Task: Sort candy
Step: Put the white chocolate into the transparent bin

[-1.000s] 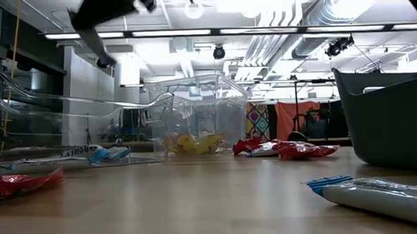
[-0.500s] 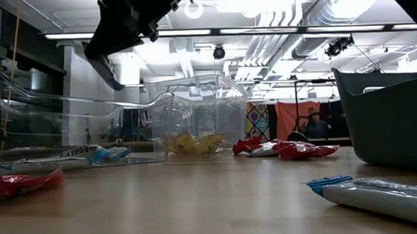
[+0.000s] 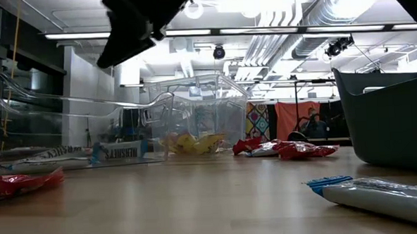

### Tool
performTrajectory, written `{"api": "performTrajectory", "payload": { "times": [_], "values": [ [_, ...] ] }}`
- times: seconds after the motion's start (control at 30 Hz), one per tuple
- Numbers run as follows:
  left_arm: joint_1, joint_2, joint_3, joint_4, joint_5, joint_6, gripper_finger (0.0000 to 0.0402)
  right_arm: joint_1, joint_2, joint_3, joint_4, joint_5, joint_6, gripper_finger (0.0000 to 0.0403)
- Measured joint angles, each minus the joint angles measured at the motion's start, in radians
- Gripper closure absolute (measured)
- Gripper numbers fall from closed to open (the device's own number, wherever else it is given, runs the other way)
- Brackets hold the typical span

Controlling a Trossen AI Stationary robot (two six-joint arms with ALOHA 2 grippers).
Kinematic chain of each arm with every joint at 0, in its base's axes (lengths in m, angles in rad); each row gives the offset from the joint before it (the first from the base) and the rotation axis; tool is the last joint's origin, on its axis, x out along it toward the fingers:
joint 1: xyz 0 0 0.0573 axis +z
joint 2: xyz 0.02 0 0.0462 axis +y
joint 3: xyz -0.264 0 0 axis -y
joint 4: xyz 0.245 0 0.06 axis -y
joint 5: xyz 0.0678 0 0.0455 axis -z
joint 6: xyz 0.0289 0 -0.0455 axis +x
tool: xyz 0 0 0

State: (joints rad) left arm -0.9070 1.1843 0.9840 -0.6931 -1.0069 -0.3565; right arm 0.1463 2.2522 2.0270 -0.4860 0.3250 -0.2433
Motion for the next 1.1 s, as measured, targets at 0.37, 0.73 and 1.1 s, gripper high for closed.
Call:
{"api": "performTrajectory", "payload": {
  "times": [0.37, 0.73, 1.1],
  "values": [
    [0.000, 0.000, -0.001, -0.002, 0.000, -0.033, 0.0247, 0.059, -0.158, 0.002, -0.493, -0.352, 0.290, 0.0206],
    [0.004, 0.000, -0.001, 0.002, -0.001, -0.035, 0.0247, 0.252, -0.154, -0.257, -0.549, -0.640, 0.660, 0.0206],
    [0.003, 0.000, -0.001, 0.003, -0.053, 0.042, 0.0247, 0.275, -0.154, -0.364, -0.389, -0.665, 1.219, 0.0206]
  ]
}}
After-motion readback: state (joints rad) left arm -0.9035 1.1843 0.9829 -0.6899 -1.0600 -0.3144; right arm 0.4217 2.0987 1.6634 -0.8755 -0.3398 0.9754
